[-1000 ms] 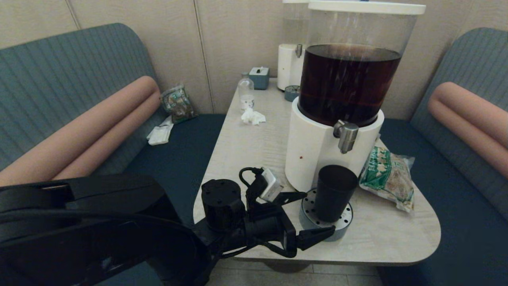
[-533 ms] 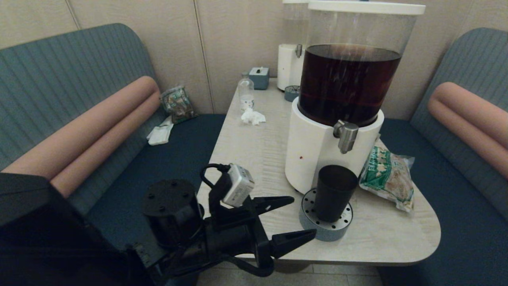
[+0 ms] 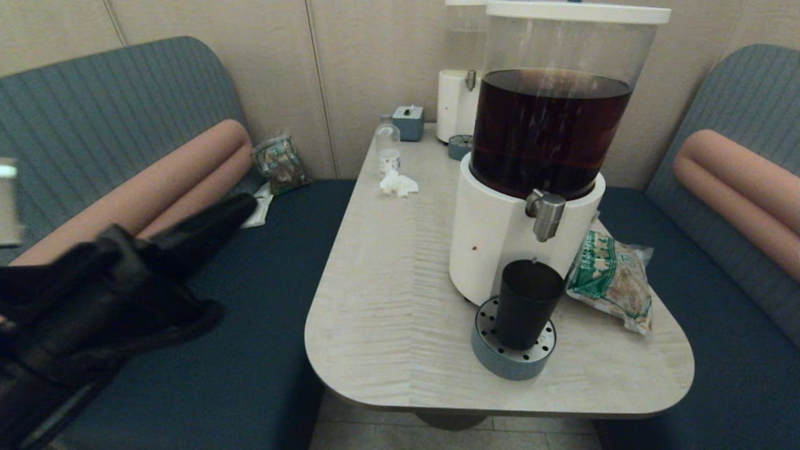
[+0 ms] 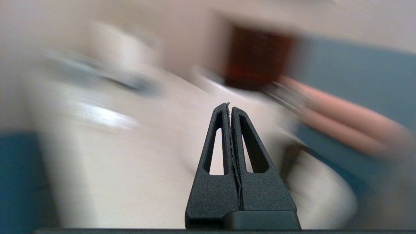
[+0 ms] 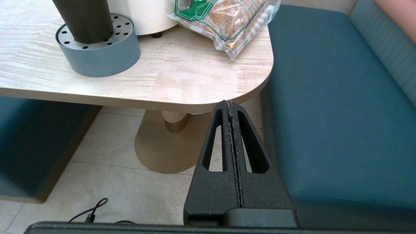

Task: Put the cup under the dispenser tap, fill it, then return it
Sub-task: Turn on the faucet

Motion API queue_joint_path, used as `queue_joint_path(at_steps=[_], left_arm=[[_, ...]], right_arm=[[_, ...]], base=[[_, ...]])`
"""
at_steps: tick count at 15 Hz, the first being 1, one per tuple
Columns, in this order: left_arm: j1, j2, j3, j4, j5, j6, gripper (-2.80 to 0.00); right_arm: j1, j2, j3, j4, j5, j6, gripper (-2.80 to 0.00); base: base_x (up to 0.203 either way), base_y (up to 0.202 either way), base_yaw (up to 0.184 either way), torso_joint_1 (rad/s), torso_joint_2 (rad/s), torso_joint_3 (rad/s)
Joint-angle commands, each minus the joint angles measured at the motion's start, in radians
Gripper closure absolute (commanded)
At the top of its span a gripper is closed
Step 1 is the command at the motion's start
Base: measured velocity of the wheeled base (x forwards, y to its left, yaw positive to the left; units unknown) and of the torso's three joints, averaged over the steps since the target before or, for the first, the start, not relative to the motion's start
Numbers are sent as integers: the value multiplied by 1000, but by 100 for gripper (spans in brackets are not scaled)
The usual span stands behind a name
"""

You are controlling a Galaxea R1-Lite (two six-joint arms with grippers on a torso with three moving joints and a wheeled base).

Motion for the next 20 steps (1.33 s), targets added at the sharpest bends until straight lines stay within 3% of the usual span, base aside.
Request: queue_joint_path(at_steps=[1,4,7,9,11,12,14,16,17,20], left_arm=[[179,-298,41,36,8,-7,0],[214,-629,63,317,19,-11,0],[269,-938,16,813,30,-7,0],[297,-1081,16,1007,33,2,0],[308,-1222,70,1178,43,58,0],[311,-1282,125,1297,67,116,0],[314,-1304,257,1336,150,191,0],[315,-1302,284,1412,240,223,0],[315,-1301,275,1474,264,218,0],[315,-1301,268,1488,271,214,0]], right_arm=[[0,0,0,0,1,-1,0],[0,0,1,0,1,0,0],[0,0,-1,0,1,-1,0],[0,0,1,0,1,0,0],[0,0,-1,0,1,0,0],[0,0,1,0,1,0,0],[0,0,1,0,1,0,0],[0,0,1,0,1,0,0],[0,0,0,0,1,-1,0],[0,0,1,0,1,-1,0]], base=[[0,0,0,0,0,0],[0,0,0,0,0,0],[0,0,0,0,0,0],[0,0,0,0,0,0],[0,0,0,0,0,0],[0,0,0,0,0,0],[0,0,0,0,0,0],[0,0,0,0,0,0],[0,0,0,0,0,0],[0,0,0,0,0,0]])
